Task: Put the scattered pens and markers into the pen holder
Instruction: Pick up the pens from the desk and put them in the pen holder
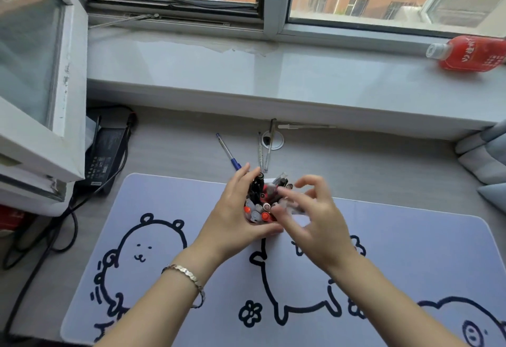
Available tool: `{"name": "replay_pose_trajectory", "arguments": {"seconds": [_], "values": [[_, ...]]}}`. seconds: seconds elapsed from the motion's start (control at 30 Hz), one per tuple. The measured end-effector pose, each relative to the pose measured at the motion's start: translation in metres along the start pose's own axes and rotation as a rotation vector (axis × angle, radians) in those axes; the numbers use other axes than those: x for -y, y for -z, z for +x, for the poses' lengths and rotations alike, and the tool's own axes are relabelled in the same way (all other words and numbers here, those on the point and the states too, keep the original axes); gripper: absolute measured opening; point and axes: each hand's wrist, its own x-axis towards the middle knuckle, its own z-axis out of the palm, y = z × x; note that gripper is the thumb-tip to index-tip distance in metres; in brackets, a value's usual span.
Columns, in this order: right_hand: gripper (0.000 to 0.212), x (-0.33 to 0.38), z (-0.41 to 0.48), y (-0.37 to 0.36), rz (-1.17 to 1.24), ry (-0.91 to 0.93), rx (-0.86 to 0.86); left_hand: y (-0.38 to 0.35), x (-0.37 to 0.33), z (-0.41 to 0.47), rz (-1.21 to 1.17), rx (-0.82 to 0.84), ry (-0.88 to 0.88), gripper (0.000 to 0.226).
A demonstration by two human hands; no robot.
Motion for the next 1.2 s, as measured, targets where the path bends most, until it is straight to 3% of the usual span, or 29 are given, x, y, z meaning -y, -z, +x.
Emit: {"name": "replay_pose_trajectory", "arguments": {"seconds": [0.07,0.2,0.3,0.4,0.5,0.63,0.73,0.83,0.9,0.97,1.03,1.13,1.2], "values": [[0.037,0.003,-0.001,0.017,0.236,-0.118,-0.031,0.000,-0.002,-0.003,0.002,-0.032,-0.032,0.089],[0.017,0.012,0.002,0.046,0.635,-0.199,-0.246,-0.005,-0.002,-0.007,0.055,-0.065,-0.119,0.071],[0.019,0.026,0.007,0.056,0.977,-0.137,-0.367,-0.010,-0.001,-0.009,0.090,-0.054,-0.125,0.062],[0.022,0.041,0.015,0.050,1.090,-0.030,-0.407,-0.011,-0.001,-0.010,0.079,-0.029,-0.095,0.066],[0.028,0.041,0.019,0.024,0.963,0.021,-0.385,-0.010,-0.001,-0.010,0.053,-0.009,-0.061,0.082],[0.047,0.017,0.013,-0.009,0.614,0.026,-0.199,-0.009,0.001,-0.010,0.033,-0.026,-0.018,0.092],[0.028,-0.006,0.005,-0.015,0.160,0.241,-0.262,-0.006,0.002,-0.004,0.005,-0.079,0.050,0.098],[0.026,-0.019,-0.012,-0.025,-0.128,0.250,-0.227,-0.003,0.004,0.004,0.025,-0.031,0.094,0.109],[0.032,-0.021,-0.024,-0.027,-0.120,0.254,-0.119,-0.001,0.006,0.008,0.039,0.015,0.093,0.112],[0.036,-0.017,-0.015,-0.015,0.097,0.207,-0.014,0.001,0.007,0.011,0.047,0.030,0.087,0.113],[0.031,-0.016,0.013,0.003,0.267,0.105,-0.038,0.001,0.007,0.012,0.044,0.035,0.103,0.112],[0.023,-0.039,0.072,0.009,0.069,-0.051,-0.112,0.003,0.007,0.013,0.041,0.055,0.112,0.111],[0.039,-0.061,0.112,0.000,-0.164,-0.137,0.069,0.005,0.006,0.013,0.033,0.072,0.112,0.109]]}}
